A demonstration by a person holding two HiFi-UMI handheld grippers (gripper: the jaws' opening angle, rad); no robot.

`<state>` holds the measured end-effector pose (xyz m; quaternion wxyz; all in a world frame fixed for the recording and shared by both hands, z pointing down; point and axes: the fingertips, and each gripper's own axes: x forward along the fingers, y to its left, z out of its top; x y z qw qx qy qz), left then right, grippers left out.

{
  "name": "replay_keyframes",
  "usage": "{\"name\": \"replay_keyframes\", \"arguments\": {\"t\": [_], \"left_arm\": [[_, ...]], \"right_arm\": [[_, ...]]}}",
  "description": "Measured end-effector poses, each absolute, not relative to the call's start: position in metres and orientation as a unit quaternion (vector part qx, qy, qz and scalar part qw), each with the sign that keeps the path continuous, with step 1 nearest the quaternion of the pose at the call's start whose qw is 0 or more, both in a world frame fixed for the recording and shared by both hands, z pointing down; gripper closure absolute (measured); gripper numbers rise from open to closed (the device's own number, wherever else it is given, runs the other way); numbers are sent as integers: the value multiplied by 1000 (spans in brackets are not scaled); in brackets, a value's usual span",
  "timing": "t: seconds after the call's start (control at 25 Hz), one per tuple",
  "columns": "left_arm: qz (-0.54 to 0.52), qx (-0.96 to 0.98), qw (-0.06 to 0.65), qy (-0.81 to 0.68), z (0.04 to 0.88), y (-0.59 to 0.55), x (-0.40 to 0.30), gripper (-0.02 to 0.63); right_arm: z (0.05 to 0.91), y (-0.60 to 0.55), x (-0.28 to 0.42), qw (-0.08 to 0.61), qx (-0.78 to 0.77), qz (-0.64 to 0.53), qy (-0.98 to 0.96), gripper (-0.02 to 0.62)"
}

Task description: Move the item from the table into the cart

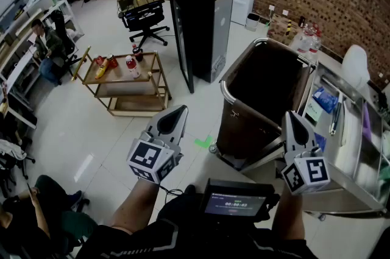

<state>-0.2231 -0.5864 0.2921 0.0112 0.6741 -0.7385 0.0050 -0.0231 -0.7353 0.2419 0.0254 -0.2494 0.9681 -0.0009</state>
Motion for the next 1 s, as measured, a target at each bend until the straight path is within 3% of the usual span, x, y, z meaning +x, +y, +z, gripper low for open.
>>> {"name": "replay_keyframes", "arguments": {"t": [0.28,0.76,1.0], "left_arm": [[4,633,5,-774,302,-525,-275,606],[-17,467,21,-884,315,-273,-471,606],[-15,332,6,-943,325,-148,-533,606]], "right_arm": [[253,-705,-106,27,-196,1,980,594],[258,-508,-388,23,10,3,1000,594],[276,-394,-515,19,162,3,987,594]]}}
